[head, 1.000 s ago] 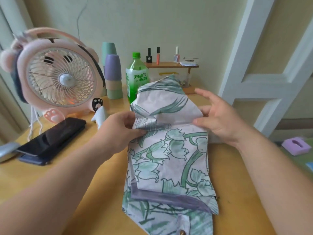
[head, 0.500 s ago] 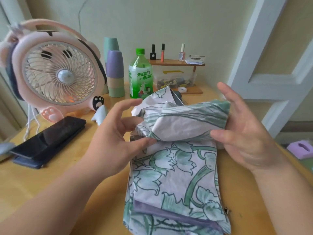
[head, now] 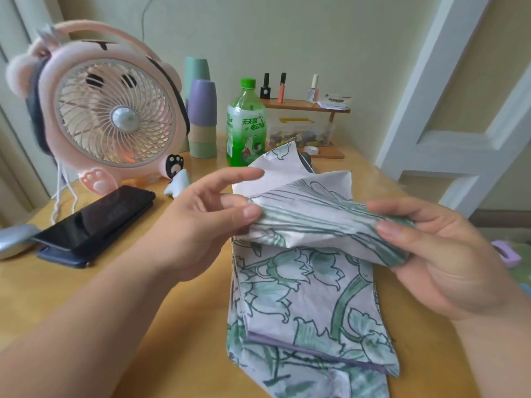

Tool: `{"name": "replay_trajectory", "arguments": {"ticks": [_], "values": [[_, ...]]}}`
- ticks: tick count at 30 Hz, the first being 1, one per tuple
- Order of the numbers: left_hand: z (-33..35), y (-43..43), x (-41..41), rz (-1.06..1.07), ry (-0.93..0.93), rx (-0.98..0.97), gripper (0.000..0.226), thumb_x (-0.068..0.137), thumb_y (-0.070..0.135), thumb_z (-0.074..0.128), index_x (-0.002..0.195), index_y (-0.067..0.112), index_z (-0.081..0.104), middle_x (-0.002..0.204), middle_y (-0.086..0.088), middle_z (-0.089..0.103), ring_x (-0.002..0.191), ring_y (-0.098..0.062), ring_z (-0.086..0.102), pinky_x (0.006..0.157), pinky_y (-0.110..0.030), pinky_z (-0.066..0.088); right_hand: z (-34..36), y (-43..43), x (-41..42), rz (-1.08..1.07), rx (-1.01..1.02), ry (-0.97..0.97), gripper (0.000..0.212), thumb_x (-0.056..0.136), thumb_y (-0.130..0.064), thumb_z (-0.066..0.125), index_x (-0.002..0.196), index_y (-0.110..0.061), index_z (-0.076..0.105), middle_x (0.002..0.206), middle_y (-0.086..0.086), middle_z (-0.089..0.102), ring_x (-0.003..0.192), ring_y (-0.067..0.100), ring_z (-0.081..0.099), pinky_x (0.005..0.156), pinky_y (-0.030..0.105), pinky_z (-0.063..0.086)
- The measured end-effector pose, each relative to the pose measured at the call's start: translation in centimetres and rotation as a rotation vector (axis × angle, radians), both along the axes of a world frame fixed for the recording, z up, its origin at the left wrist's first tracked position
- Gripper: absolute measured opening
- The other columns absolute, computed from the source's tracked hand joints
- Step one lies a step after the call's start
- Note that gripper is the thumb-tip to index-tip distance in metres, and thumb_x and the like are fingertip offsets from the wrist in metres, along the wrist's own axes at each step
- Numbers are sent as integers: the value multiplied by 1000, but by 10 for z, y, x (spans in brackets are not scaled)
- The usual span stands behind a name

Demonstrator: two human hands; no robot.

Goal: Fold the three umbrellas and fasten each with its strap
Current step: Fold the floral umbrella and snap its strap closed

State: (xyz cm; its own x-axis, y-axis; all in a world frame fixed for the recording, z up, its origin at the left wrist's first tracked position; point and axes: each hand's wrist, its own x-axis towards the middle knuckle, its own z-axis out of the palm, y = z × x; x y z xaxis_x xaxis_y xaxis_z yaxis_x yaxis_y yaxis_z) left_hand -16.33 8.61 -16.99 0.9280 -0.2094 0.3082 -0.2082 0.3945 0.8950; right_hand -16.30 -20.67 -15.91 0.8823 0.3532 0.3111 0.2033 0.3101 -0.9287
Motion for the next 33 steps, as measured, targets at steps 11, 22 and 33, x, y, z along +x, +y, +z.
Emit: {"name": "replay_trajectory", "arguments": {"ticks": [11,22,33], "values": [[13,-15,-32,148,39,247,39,63,7,90,98,19,79,94,-37,63,84,-32,65,91,-40,49,-42,6,-32,-133,-66,57,65,58,-40,98,113,-11,77,95,10,75,87,17,71,76,23,57],[-18,-15,-57,292,317,10,18,85,16,69,101,17,63,71,-5,57,40,-16,36,42,-19,17,-60,3,-39,-236,-7,96,26,77,-21,75,101,-12,77,88,15,74,78,34,62,67,30,51],[-28,-29,-69,331,-9,288,43,74,10,76,112,13,56,81,-20,56,36,-22,45,35,-25,36,-63,7,-47,-334,-17,-98,54,64,-57,91,105,-24,79,94,12,77,94,30,69,98,52,48]]}}
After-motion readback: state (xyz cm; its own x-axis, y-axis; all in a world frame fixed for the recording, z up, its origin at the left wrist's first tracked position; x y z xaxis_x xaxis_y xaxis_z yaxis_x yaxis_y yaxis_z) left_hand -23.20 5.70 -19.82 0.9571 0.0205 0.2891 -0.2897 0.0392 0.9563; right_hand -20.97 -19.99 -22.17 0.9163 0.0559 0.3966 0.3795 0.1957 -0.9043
